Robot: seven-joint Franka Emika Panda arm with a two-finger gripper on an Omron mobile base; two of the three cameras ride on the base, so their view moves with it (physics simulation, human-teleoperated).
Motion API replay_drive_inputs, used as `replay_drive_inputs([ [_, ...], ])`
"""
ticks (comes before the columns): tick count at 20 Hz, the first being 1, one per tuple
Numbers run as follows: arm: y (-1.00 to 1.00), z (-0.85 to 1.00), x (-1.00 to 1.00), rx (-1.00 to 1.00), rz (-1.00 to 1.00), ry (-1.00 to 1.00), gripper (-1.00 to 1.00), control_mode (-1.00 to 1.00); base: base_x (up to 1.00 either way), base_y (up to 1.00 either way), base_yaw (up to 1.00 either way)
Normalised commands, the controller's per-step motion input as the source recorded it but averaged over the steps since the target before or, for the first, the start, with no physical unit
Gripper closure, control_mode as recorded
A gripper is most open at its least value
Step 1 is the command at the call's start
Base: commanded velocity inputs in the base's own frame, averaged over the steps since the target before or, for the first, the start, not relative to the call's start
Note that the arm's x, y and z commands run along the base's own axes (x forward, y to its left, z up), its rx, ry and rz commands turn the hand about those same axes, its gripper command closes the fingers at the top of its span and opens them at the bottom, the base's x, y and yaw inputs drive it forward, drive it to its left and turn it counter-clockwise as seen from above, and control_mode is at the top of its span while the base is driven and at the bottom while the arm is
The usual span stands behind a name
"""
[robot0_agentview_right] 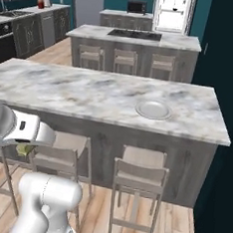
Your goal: Retrieve the butter from the fridge and place it on a plate on the dining table. Then retrieve the butter knife by the fridge and place it near the plate.
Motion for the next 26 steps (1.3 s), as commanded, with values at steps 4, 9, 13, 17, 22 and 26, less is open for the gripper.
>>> replay_drive_inputs([
  [4,0.0,0.0,0.0,0.0,0.0,0.0,1.0,1.0,-0.07,-0.1,-0.05],
  [9,0.0,0.0,0.0,0.0,0.0,0.0,1.0,1.0,0.13,-0.52,-0.09],
  [13,0.0,0.0,0.0,0.0,0.0,0.0,1.0,1.0,0.19,-0.68,-0.06],
  [17,0.0,0.0,0.0,0.0,0.0,0.0,1.0,1.0,0.21,-0.79,-0.01],
  [22,0.0,0.0,0.0,0.0,0.0,0.0,1.0,1.0,0.33,-0.56,-0.07],
  [26,0.0,0.0,0.0,0.0,0.0,0.0,1.0,1.0,0.67,-0.06,0.0],
])
